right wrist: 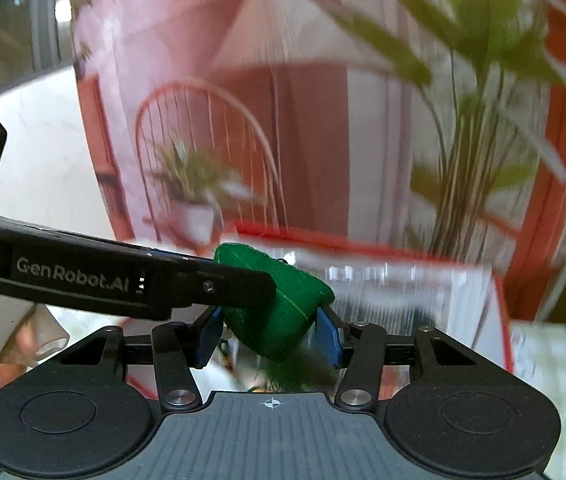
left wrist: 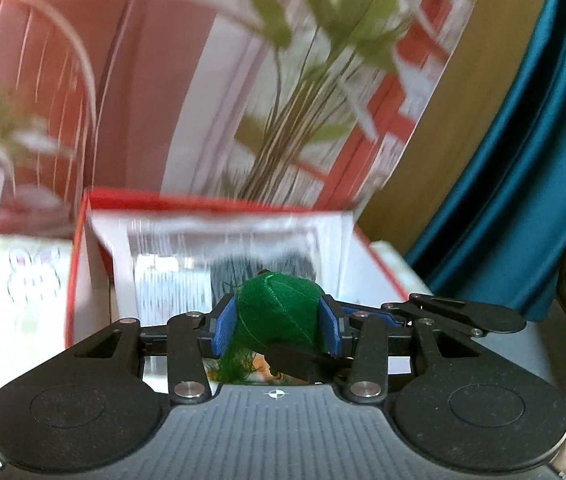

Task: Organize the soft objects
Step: 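Lift the green tassel into the red box and release it, then move the left tool down to the blue wipes packet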

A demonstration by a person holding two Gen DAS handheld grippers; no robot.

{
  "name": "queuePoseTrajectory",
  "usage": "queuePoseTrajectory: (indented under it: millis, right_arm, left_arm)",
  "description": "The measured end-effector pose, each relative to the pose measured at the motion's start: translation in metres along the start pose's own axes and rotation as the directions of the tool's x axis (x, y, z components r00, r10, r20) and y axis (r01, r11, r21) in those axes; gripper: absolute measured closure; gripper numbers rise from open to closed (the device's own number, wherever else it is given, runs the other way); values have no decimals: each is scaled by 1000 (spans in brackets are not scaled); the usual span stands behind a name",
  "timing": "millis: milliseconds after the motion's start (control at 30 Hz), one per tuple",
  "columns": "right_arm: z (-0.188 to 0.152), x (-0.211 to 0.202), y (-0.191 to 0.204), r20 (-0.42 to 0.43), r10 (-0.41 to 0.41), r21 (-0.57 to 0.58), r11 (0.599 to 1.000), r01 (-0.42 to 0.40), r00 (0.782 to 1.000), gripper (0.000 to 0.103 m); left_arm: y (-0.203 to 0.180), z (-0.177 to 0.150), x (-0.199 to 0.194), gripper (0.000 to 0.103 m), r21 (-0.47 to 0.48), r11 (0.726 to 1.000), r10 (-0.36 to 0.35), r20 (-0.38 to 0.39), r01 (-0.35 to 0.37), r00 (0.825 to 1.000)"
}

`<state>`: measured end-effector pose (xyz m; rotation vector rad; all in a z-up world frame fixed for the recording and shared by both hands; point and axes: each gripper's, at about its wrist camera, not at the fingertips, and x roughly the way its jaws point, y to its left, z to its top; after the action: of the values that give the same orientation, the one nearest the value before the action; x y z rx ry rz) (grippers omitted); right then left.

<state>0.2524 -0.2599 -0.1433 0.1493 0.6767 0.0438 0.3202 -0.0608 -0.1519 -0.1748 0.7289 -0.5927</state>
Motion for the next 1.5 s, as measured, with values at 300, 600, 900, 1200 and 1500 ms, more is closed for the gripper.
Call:
queuePoseTrajectory:
  millis: [300, 600, 900, 1200, 1500]
  right_arm:
    - [-31, 16, -8, -69, -16, 57, 998, 20, 997, 54]
    - [-34, 6, -9, -46, -57, 40, 997, 59, 997, 44]
    - [-43, -27, -14, 4, -62, 53, 997, 62, 998, 43]
    - [-55, -54, -12, 24, -66, 58, 996, 64, 998, 43]
    - [-67, -75, -4, 25, -67, 32, 997, 66, 997, 43]
  left_arm:
    - [4, -8, 17, 57, -12, 1000, -7, -50, 6, 999]
    - [-8, -8, -1, 43, 37, 997, 63, -12, -63, 998]
    - [-22, -15, -32, 39, 72, 989, 128, 39, -131, 991]
    - [-39, -34, -50, 38, 108, 978, 176, 36, -179, 984]
    - [-48, -60, -75, 36, 91, 971, 219, 30, -220, 975]
